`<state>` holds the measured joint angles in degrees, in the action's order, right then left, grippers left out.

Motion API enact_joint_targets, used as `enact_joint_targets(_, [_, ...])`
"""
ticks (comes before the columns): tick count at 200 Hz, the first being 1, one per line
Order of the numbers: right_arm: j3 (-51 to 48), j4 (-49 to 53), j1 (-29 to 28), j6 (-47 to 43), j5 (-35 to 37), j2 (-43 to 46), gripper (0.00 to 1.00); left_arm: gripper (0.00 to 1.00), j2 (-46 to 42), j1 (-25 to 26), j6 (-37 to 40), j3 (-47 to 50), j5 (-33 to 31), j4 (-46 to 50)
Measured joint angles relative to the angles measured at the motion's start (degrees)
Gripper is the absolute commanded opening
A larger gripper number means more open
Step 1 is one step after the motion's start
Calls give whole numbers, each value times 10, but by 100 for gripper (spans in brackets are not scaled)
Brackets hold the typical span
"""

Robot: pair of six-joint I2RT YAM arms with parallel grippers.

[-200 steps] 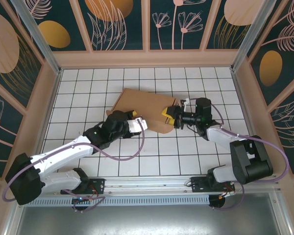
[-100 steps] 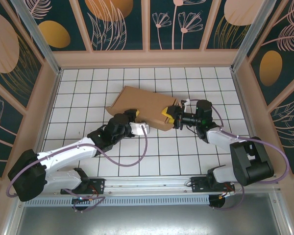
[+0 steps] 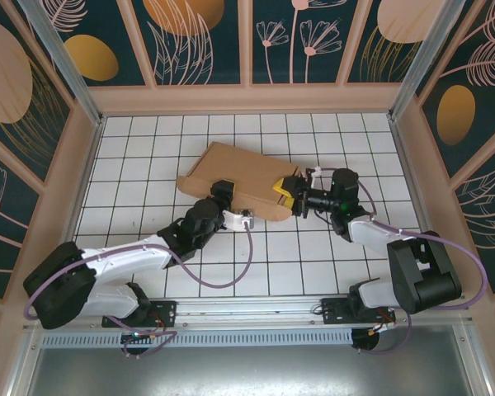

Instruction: Fold the paper box

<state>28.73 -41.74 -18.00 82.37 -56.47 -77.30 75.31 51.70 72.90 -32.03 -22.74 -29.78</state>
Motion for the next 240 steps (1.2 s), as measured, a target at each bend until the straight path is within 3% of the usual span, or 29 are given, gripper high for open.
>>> enact_joint_targets(41, [-6,-55,0,36,9,0,26,48,39,8,74,0,-61,-132])
enact_joint_targets(54, [-6,-69,0,37,9,0,32,43,37,10,86,0,-69,-143])
enact_joint_targets(69, [-6,-77,0,35,7,1,37,42,30,13,97,0,-74,-143])
enact_joint_targets(118, [-5,-39,1,6,-8,47,71,46,-23,22,88,-1,-91,-83])
enact_joint_targets(125, [-4,-23,5,-5,-9,59,79,46,-35,22,76,-5,-98,-53])
enact_joint_targets(132, [-3,-1,10,-20,-9,73,97,46,-45,22,59,-14,-106,-17])
enact_joint_targets(136, [-2,20,17,-31,-8,83,99,46,-49,22,46,-22,-108,6])
enact_joint_targets(161, [25,181,56,-143,31,145,99,46,-67,25,-47,-97,-107,175])
enact_joint_targets(189, [88,363,97,-277,151,206,99,46,-66,32,-155,-199,-89,368])
enact_joint_targets(226, [87,389,104,-354,217,245,95,47,-8,40,-297,-365,-14,619])
enact_joint_targets(234, [84,390,103,-369,227,244,89,46,8,45,-322,-394,3,662])
enact_joint_targets(240, [83,391,102,-378,236,242,80,47,19,49,-338,-411,15,691])
